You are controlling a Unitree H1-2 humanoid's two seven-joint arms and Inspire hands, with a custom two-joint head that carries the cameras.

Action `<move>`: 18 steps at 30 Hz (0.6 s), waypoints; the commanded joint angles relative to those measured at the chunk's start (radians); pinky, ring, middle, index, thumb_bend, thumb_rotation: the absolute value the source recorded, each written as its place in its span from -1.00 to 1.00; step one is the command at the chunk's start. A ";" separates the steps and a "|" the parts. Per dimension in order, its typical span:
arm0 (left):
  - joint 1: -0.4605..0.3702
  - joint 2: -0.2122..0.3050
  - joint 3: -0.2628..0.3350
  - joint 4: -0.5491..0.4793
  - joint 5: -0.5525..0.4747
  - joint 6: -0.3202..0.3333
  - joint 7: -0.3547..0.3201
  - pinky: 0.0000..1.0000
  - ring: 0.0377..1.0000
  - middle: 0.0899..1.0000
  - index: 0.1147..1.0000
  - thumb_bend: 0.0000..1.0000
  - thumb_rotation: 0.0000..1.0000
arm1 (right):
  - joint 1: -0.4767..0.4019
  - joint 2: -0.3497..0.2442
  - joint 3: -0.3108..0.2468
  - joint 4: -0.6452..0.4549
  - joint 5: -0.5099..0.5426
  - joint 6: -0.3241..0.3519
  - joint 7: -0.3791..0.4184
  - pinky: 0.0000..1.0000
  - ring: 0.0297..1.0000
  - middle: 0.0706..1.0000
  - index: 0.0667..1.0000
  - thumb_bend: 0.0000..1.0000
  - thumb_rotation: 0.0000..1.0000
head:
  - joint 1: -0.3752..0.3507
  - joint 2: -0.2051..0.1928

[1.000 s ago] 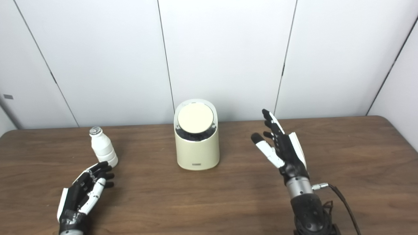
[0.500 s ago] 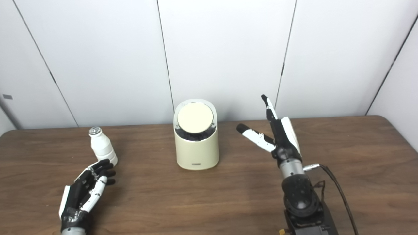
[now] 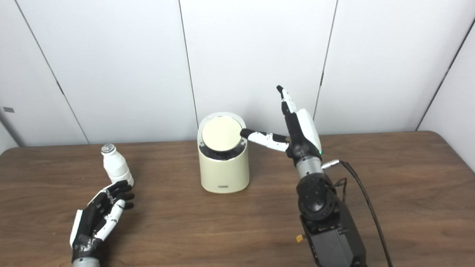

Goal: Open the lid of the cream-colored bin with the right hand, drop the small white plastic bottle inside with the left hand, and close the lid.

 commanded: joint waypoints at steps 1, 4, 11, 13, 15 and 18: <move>0.020 -0.026 -0.020 0.034 0.003 -0.012 -0.001 0.32 0.38 0.41 0.39 -0.46 -0.47 | -0.077 -0.010 0.022 -0.020 -0.069 0.023 0.002 0.88 1.00 1.00 1.00 1.00 0.13 | 0.000 -0.001; 0.020 -0.027 -0.023 0.034 0.000 -0.012 -0.003 0.31 0.38 0.41 0.38 -0.47 -0.50 | -0.093 -0.004 0.044 -0.012 -0.108 0.049 0.001 0.99 1.00 1.00 1.00 1.00 0.11 | 0.002 -0.002; 0.022 -0.032 -0.028 0.029 0.000 -0.005 -0.001 0.30 0.38 0.42 0.39 -0.48 -0.52 | -0.124 0.009 0.079 0.028 -0.178 0.078 -0.001 1.00 1.00 1.00 1.00 1.00 0.00 | 0.006 -0.004; 0.021 -0.034 -0.029 0.031 0.001 -0.009 -0.001 0.30 0.38 0.41 0.39 -0.49 -0.56 | -0.131 0.014 0.085 0.041 -0.185 0.077 -0.006 1.00 1.00 1.00 1.00 1.00 -0.03 | 0.008 -0.005; 0.022 -0.035 -0.030 0.032 0.001 -0.012 0.000 0.30 0.38 0.41 0.39 -0.48 -0.58 | -0.137 0.020 0.089 0.051 -0.190 0.071 -0.011 1.00 1.00 1.00 1.00 1.00 -0.05 | 0.008 -0.005; 0.022 -0.037 -0.033 0.032 0.005 -0.015 0.001 0.29 0.38 0.41 0.39 -0.48 -0.57 | -0.144 0.027 0.095 0.065 -0.199 0.070 -0.014 1.00 1.00 1.00 1.00 1.00 -0.05 | 0.012 -0.005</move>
